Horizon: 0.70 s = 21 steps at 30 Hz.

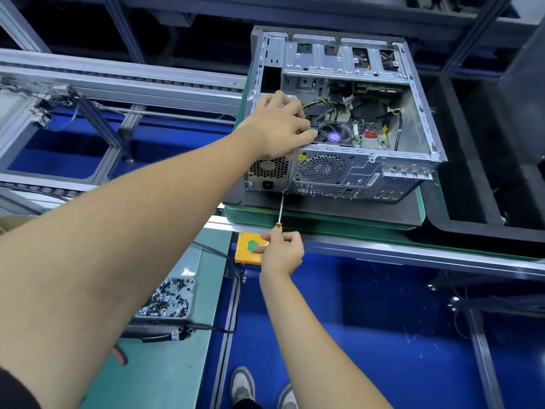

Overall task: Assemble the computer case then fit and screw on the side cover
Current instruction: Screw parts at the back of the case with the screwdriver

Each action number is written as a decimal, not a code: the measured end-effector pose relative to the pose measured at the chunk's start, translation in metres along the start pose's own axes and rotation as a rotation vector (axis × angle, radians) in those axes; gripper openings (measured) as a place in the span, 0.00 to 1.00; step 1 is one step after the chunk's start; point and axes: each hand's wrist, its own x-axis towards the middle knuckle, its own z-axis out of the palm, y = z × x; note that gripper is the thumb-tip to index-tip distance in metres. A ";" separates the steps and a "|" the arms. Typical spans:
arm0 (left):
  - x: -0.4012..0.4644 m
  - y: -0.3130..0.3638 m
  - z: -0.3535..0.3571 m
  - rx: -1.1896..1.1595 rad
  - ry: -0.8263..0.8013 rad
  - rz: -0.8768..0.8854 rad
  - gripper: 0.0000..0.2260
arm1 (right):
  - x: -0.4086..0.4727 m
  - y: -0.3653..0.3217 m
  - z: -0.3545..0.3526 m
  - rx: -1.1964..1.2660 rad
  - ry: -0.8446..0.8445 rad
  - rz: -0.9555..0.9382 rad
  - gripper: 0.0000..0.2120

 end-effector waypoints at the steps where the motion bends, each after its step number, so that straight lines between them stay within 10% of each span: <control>1: 0.000 0.000 0.000 0.001 0.000 -0.001 0.25 | 0.001 -0.003 -0.001 0.138 -0.079 0.111 0.07; 7: 0.000 0.001 -0.001 0.006 0.002 0.000 0.23 | 0.008 -0.014 -0.017 0.559 -0.398 0.542 0.02; 21: 0.000 0.001 0.002 -0.022 0.027 -0.019 0.23 | 0.006 0.002 -0.014 -0.500 0.093 -0.328 0.12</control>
